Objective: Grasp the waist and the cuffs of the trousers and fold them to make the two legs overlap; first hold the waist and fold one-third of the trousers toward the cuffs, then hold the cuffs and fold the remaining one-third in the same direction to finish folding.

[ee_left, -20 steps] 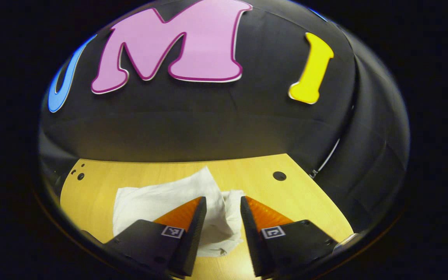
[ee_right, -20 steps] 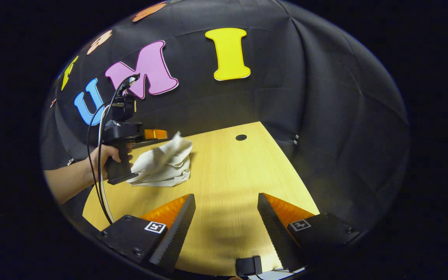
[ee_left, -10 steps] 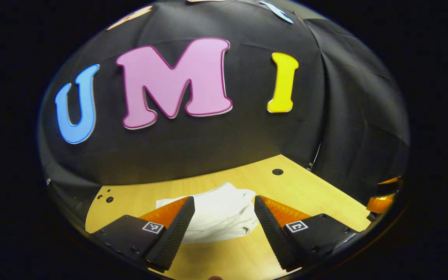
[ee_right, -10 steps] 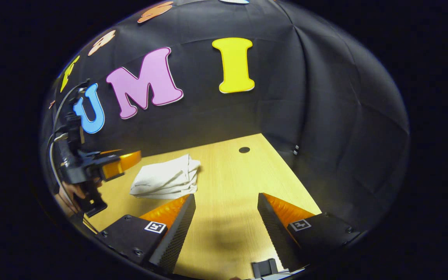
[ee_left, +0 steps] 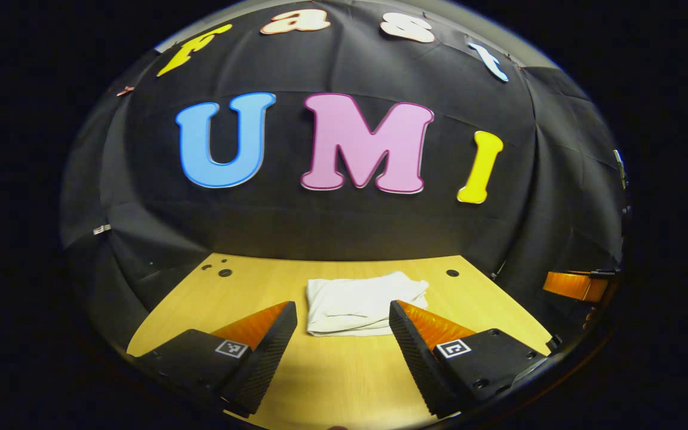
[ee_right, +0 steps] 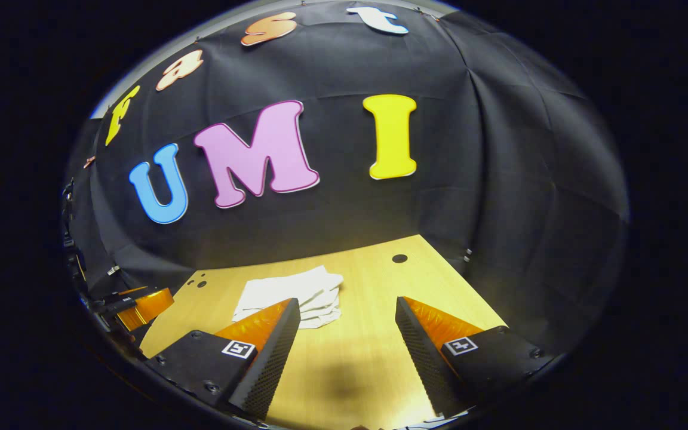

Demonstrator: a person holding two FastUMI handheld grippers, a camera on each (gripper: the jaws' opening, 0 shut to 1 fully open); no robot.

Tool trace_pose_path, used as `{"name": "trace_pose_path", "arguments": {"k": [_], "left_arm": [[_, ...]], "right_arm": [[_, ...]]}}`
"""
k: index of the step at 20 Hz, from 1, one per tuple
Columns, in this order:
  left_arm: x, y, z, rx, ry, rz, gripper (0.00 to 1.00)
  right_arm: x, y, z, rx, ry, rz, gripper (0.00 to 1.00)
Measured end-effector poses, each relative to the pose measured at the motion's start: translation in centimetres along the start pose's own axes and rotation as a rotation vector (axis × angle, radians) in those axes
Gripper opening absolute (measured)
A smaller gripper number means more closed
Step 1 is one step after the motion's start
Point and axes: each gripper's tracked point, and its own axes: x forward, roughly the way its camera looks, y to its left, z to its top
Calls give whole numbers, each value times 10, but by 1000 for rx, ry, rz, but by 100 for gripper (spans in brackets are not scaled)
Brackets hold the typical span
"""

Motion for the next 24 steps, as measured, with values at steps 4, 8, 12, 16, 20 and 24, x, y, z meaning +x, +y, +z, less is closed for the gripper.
{"name": "trace_pose_path", "arguments": {"k": [4,8,12,16,20,24], "left_arm": [[-30,31,-19,-21,-4,36,96],[-62,24,-39,-45,25,17,96],[-79,21,-50,-31,43,-17,96],[-89,22,-54,-39,53,-31,96],[-93,17,-58,-44,63,-42,96],[-94,7,-66,-22,82,-61,96]], "right_arm": [[-24,34,-10,-27,-42,9,98],[-43,60,-42,-39,-18,18,98],[-56,69,-69,-39,27,16,98],[-67,74,-74,-53,35,23,98],[-76,72,-74,-61,31,20,98],[-82,70,-79,-57,43,17,98]]}}
